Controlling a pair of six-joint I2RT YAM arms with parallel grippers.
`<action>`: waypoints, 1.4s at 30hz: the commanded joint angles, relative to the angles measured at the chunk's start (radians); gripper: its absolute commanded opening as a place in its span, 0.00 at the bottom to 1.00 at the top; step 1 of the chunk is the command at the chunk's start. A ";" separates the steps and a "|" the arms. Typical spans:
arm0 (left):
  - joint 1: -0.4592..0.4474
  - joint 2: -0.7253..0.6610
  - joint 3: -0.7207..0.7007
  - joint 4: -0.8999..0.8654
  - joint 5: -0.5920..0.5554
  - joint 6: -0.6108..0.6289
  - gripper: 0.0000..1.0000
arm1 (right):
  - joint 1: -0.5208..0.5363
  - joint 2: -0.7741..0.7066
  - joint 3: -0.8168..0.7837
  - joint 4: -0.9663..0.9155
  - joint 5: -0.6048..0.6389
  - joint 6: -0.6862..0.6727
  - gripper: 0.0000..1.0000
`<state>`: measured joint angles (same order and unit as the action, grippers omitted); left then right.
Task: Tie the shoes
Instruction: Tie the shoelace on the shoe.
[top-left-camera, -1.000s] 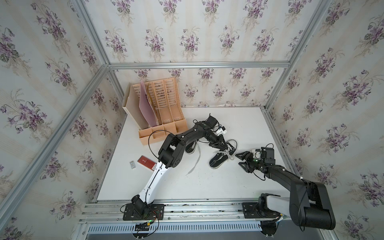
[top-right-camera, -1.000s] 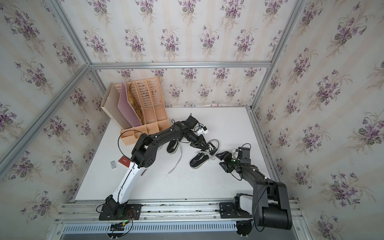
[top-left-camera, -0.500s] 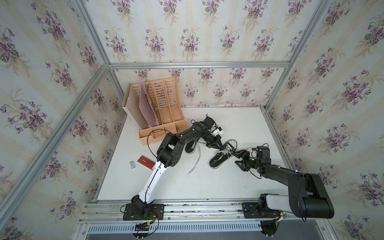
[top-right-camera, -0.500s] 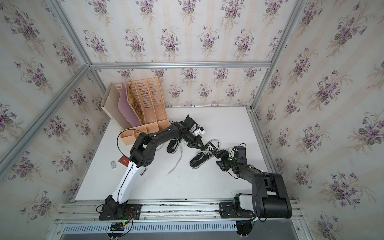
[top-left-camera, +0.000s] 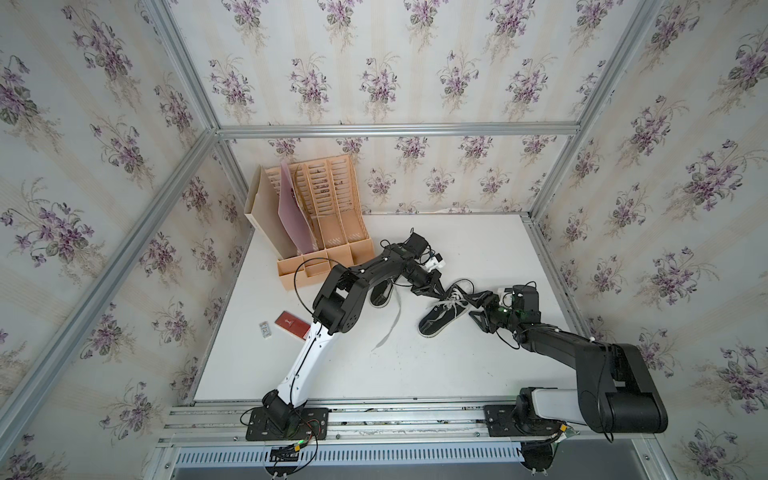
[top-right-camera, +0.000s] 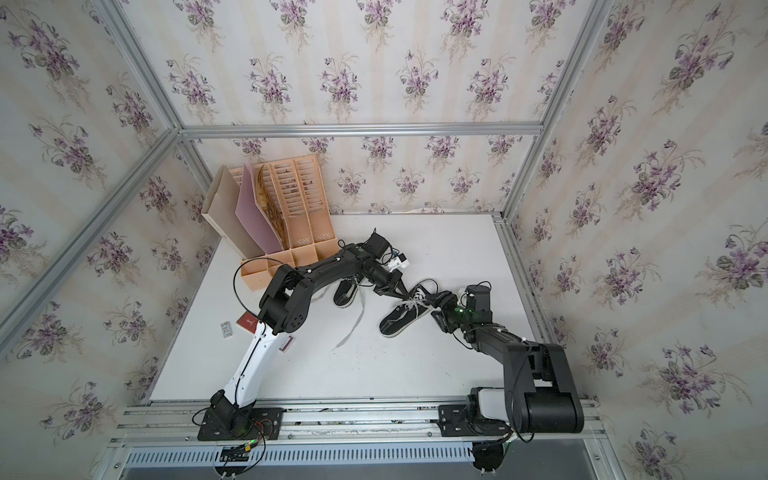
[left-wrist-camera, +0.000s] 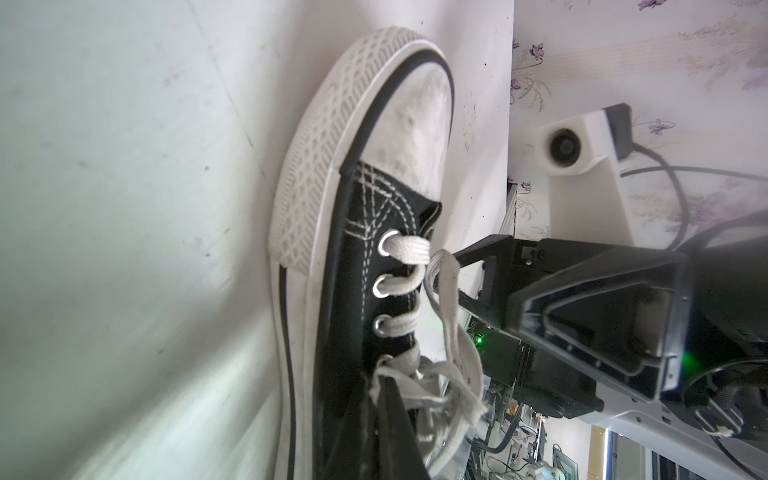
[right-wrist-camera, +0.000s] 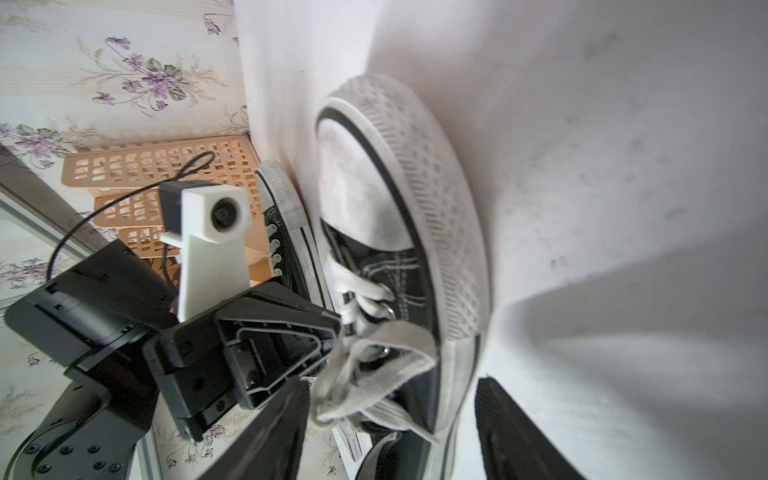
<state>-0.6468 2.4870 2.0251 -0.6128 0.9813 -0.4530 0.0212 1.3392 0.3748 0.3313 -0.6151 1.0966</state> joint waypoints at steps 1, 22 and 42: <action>0.002 -0.006 0.008 0.001 0.006 0.003 0.06 | 0.003 -0.002 0.029 -0.044 0.018 -0.008 0.69; 0.004 0.007 0.033 -0.002 0.015 0.005 0.06 | 0.055 0.138 0.176 -0.240 0.114 -0.026 0.50; 0.024 -0.047 -0.026 0.026 -0.006 0.024 0.05 | 0.056 0.100 0.288 -0.405 0.181 -0.171 0.00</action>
<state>-0.6292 2.4607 2.0090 -0.6067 0.9840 -0.4438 0.0746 1.4502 0.6453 -0.0074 -0.4740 0.9802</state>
